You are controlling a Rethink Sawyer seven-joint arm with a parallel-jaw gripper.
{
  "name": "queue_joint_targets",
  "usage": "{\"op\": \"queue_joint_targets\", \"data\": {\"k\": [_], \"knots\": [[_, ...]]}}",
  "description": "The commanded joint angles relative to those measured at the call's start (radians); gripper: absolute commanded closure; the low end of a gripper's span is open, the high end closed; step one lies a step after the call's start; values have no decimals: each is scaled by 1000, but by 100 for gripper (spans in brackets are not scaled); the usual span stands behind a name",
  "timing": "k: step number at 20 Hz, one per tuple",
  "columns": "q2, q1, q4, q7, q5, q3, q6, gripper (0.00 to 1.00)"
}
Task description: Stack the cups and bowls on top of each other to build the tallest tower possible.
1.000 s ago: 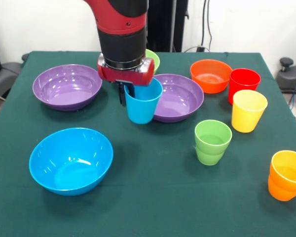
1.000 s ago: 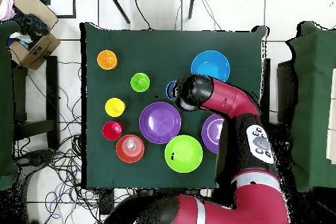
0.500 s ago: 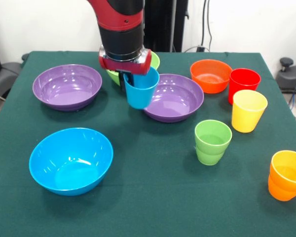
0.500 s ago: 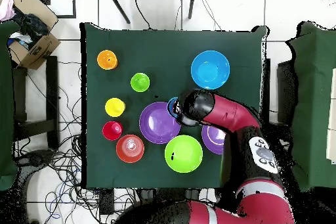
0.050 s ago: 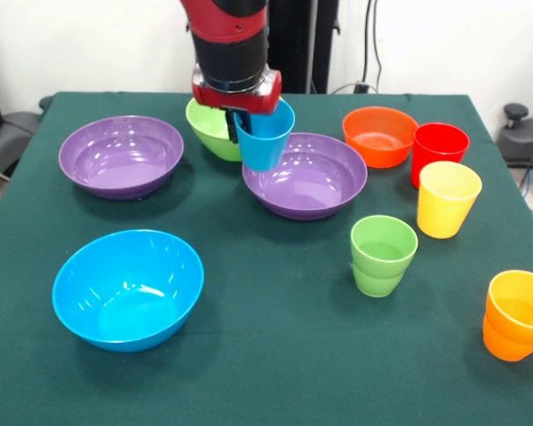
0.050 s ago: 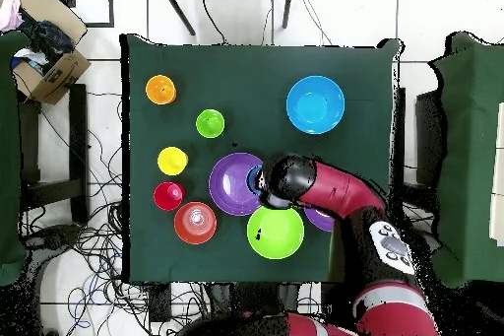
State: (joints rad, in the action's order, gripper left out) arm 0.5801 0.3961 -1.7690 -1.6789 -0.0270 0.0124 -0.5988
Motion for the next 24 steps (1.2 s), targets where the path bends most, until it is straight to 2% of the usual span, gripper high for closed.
{"op": "queue_joint_targets", "data": {"k": [1, 5, 13, 19, 24], "knots": [[27, -7, -147, -83, -56, 65, 137, 100], [-1, -17, -145, -100, -39, 74, 165, 100], [-28, -45, -190, -146, -18, 85, 271, 100], [-78, -48, -203, -163, -6, 98, 351, 100], [-86, -62, -221, -182, 4, 94, 394, 100]]}}
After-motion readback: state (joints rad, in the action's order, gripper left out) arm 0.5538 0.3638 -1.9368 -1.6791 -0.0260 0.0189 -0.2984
